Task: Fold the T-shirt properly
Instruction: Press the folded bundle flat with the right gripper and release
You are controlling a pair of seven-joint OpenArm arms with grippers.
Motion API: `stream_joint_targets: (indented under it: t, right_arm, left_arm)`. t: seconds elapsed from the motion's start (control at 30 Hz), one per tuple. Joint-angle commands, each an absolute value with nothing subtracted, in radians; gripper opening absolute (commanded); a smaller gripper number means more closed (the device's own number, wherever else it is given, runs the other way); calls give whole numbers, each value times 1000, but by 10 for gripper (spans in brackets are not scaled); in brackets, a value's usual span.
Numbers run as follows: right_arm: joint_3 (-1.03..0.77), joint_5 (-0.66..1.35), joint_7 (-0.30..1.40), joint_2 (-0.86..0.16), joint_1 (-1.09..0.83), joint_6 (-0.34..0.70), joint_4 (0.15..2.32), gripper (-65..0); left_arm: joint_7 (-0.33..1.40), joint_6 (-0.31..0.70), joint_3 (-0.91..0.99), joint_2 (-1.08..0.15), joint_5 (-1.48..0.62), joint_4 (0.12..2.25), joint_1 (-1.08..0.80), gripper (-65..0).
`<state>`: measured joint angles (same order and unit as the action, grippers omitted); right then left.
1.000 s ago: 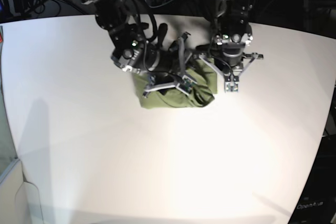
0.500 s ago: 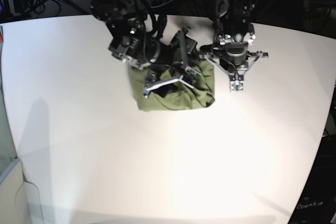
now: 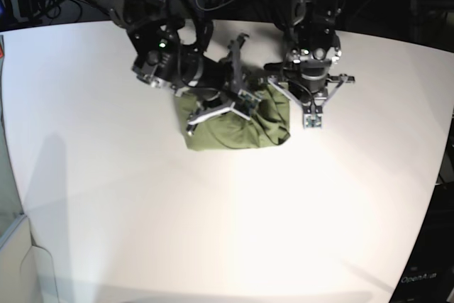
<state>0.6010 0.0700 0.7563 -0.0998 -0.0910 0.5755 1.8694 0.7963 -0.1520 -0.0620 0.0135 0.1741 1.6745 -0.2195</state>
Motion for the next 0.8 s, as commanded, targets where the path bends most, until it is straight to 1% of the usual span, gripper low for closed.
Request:
stream_joint_targets:
  t: [0.0, 0.2, 0.47, 0.7, 0.77]
  right_arm:
    - [585, 81, 736, -96, -79, 576, 1886, -650]
    - [492, 81, 736, -101, -79, 576, 1883, -650]
    - [481, 81, 734, -94, -97, 576, 1845, -650]
    - [486, 84, 628, -91, -130, 576, 1756, -650]
    - [487, 84, 624, -70, -130, 576, 1732, -650]
  left_arm:
    - [779, -151, -64, 13, 176, 1687, -219, -645]
    - [771, -151, -64, 8, 176, 1687, -232, -645]
    - [771, -151, -62, 7, 176, 1687, -231, -645]
    - [771, -151, -62, 1, 176, 1687, -229, -645]
    - [771, -151, -64, 1, 176, 1687, -228, -645]
